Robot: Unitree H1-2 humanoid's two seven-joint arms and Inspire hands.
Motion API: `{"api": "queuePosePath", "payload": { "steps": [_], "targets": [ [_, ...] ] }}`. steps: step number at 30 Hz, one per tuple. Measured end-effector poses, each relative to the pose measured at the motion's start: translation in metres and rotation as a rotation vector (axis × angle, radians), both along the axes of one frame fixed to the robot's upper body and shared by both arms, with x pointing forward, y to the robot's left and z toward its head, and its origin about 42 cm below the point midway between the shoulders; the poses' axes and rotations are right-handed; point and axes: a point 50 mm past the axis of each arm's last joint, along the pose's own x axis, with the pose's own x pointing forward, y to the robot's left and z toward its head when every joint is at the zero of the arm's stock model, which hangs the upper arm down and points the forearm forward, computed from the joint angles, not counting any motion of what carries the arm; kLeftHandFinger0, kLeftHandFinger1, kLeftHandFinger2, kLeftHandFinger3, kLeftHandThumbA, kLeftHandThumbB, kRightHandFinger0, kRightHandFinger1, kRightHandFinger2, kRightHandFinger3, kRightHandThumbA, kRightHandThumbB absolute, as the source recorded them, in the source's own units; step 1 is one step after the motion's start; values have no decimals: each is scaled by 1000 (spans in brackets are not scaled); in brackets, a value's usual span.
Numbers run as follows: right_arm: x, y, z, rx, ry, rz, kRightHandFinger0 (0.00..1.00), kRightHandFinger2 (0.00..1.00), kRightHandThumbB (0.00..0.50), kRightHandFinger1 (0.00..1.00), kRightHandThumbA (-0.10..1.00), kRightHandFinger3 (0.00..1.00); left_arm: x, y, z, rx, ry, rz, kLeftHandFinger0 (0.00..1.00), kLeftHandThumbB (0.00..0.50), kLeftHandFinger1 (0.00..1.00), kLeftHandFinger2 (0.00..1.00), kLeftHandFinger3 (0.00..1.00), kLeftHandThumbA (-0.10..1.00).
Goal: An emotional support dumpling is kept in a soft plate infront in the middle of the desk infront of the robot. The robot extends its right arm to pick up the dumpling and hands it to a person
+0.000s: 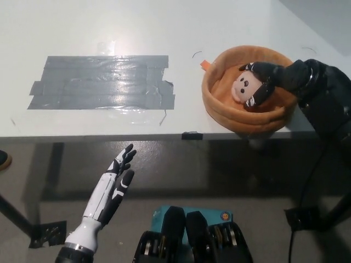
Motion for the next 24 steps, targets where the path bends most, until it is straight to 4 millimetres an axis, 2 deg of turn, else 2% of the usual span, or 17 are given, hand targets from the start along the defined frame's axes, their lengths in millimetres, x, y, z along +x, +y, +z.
{"api": "queuePosePath", "payload": {
  "steps": [1, 2, 3, 6, 7, 9, 10, 11, 13, 14, 15, 17, 18, 20, 21, 22, 24],
  "targets": [
    [1, 1, 2, -32, 3, 6, 184, 556, 328, 412, -99, 687, 1, 0, 1, 0, -2, -2, 1000, 160, 1000, 1000, 1000, 1000],
    [2, 2, 2, -66, 2, 15, 37, 459, 245, 275, -100, 682, 1, -1, 1, 1, -4, -4, 1000, 156, 1000, 1000, 1000, 1000],
    [2, 3, 2, -98, -2, 26, 2, 495, 219, 313, -100, 694, 2, -1, 2, 1, -5, -5, 1000, 155, 1000, 1000, 1000, 1000],
    [2, 6, 1, -170, -11, 52, 122, 643, 207, 557, -100, 763, 4, -1, 3, 1, -9, -7, 1000, 155, 1000, 1000, 1000, 1000],
    [2, 6, 1, -187, -12, 58, 134, 762, 128, 654, -100, 774, 4, -1, 4, 1, -11, -8, 1000, 163, 1000, 1000, 1000, 1000],
    [1, 6, 0, -206, -15, 67, 176, 810, 121, 709, -100, 882, 5, -1, 4, 1, -12, -9, 1000, 165, 1000, 1000, 1000, 1000],
    [1, 7, 0, -212, -16, 71, 370, 873, 95, 843, -100, 869, 5, -1, 5, 1, -12, -9, 1000, 167, 1000, 1000, 1000, 1000],
    [1, 7, -1, -224, -18, 76, 429, 838, 90, 863, -100, 868, 5, -1, 5, 1, -13, -9, 1000, 167, 1000, 1000, 1000, 1000],
    [1, 8, -1, -232, -21, 82, 659, 727, 115, 879, -100, 746, 6, -1, 5, 2, -14, -10, 1000, 162, 1000, 1000, 1000, 1000],
    [1, 8, 0, -234, -23, 85, 709, 687, 127, 869, -100, 698, 7, -1, 6, 2, -16, -10, 1000, 156, 1000, 1000, 1000, 1000],
    [1, 8, 0, -231, -28, 85, 708, 638, 153, 856, -100, 573, 8, -2, 7, 2, -19, -11, 1000, 148, 1000, 1000, 1000, 1000],
    [2, 5, 3, -205, -47, 76, 632, 671, 172, 865, -100, 544, 11, -2, 9, 1, -25, -13, 1000, 144, 1000, 1000, 1000, 1000],
    [2, 5, 3, -199, -52, 73, 464, 614, 188, 772, -100, 483, 11, -2, 10, 1, -26, -13, 1000, 133, 1000, 1000, 1000, 1000],
    [3, -3, 9, -123, -96, 43, 280, 851, 200, 777, -100, 651, 18, -3, 14, 1, -37, -14, 1000, 126, 1000, 1000, 1000, 1000],
    [4, -6, 11, -95, -116, 32, 276, 1000, 185, 832, -100, 911, 21, -3, 15, 1, -40, -14, 1000, 125, 1000, 1000, 1000, 1000],
    [4, -8, 14, -60, -141, 21, 277, 1000, 184, 819, -100, 1000, 24, -3, 17, 2, -46, -14, 1000, 124, 1000, 1000, 1000, 1000],
    [5, -11, 22, -14, -185, 2, 293, 1000, 191, 813, -100, 1000, 29, -4, 21, 2, -57, -15, 1000, 124, 1000, 1000, 1000, 1000]
  ]
}}
